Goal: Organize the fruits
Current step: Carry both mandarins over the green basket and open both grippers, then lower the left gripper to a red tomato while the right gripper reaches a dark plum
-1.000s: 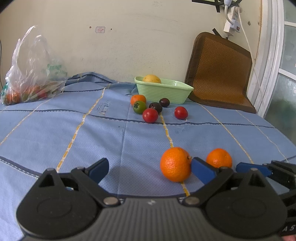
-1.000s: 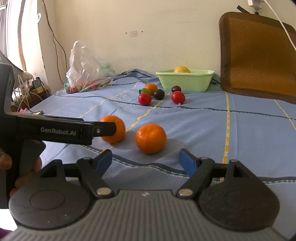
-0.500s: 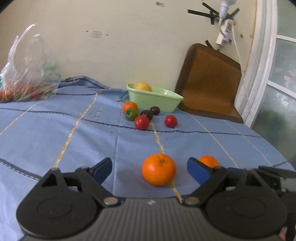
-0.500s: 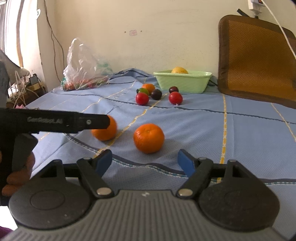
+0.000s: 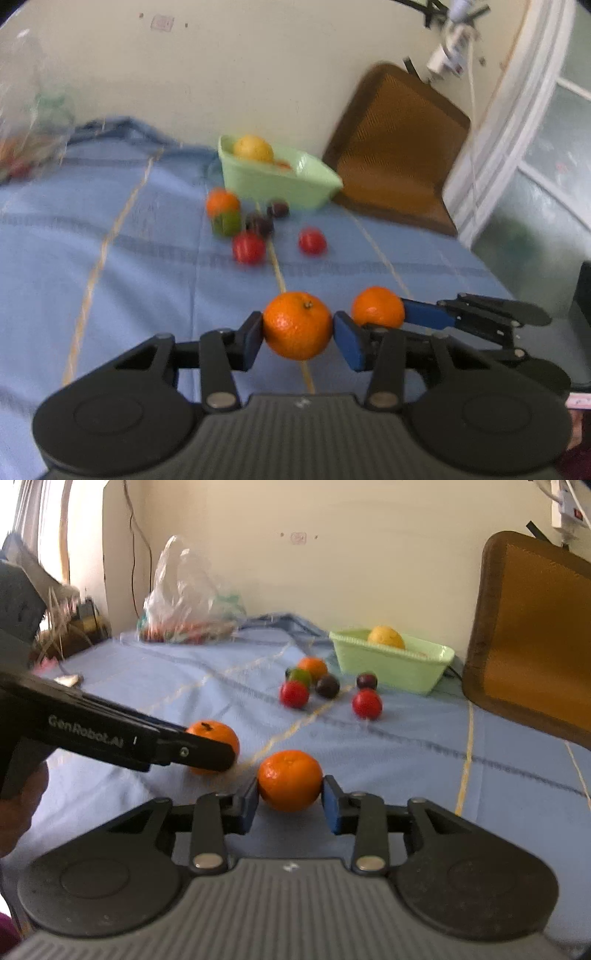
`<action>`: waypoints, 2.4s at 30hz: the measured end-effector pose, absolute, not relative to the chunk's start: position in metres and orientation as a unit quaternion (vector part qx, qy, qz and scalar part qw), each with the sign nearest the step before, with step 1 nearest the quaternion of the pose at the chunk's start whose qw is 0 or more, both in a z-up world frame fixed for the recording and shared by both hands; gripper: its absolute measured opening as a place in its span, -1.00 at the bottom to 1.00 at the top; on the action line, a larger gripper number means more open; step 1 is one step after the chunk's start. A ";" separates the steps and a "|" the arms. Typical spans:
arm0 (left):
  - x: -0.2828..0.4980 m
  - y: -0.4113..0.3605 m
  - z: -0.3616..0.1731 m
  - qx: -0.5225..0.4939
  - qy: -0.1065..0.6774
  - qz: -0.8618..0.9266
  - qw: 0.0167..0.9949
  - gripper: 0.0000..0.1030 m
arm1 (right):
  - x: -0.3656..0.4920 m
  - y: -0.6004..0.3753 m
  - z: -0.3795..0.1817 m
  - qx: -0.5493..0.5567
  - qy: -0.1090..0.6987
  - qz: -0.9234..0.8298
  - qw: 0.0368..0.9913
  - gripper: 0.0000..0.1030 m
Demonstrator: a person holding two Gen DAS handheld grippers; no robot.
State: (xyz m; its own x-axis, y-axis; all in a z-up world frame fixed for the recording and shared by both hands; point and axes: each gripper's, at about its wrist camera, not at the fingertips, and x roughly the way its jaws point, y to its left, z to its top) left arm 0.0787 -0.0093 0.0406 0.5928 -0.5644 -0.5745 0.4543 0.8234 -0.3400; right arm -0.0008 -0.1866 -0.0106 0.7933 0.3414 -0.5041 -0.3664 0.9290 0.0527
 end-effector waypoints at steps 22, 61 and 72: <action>0.311 -0.089 0.041 -0.043 0.371 -0.222 0.901 -0.16 | 0.224 -0.231 -0.004 0.003 0.262 0.108 0.959 -0.18; 0.046 -0.035 0.027 0.038 0.294 -0.283 0.912 -0.42 | 0.087 -0.192 0.021 0.008 0.301 0.227 0.926 -0.43; -0.038 -0.025 0.007 0.029 0.304 -0.279 0.910 -0.41 | -0.088 -0.194 -0.023 0.021 0.276 0.165 0.947 -0.42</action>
State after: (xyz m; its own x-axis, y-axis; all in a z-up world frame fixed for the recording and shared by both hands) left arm -0.0384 -0.0250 0.0073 0.6587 -0.4907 -0.5704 0.5262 0.8423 -0.1169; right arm -0.0882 -0.1938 -0.0233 0.7930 0.3245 -0.5156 -0.3015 0.9445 0.1307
